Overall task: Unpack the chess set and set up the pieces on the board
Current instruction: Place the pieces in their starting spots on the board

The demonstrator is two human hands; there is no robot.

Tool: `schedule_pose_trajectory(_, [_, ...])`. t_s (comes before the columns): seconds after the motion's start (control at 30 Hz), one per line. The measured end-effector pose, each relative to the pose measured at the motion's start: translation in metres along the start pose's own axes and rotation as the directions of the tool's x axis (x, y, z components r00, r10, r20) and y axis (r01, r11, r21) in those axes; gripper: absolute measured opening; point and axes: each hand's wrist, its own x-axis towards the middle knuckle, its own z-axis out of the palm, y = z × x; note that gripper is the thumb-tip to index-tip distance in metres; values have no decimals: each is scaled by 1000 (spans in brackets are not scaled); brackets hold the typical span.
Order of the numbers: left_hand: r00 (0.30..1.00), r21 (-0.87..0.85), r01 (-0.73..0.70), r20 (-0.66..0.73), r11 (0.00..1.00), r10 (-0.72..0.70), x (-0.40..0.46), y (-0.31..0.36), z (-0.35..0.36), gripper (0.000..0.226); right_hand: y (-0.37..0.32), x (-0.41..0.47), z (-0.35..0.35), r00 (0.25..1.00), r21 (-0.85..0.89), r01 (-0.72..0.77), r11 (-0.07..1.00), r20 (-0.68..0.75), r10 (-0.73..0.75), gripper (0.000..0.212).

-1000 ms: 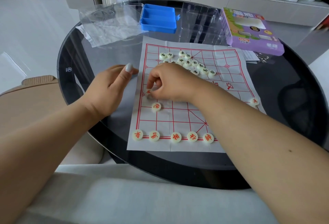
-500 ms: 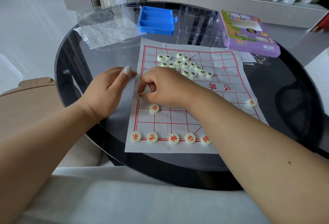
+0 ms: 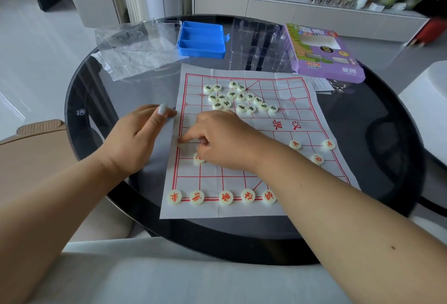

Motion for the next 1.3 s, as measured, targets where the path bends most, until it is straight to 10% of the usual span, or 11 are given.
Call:
schedule_pose_trajectory(0.83, [998,463,-62,40,884,49,63,14,13,41,122,-17,-62,811,274,-498,823,-187,554,26])
schedule_pose_trajectory(1.3, [995,502,-81,88,861,42,66,2,18,44,122,29,-58,857,272,-406,873,-220,467,27])
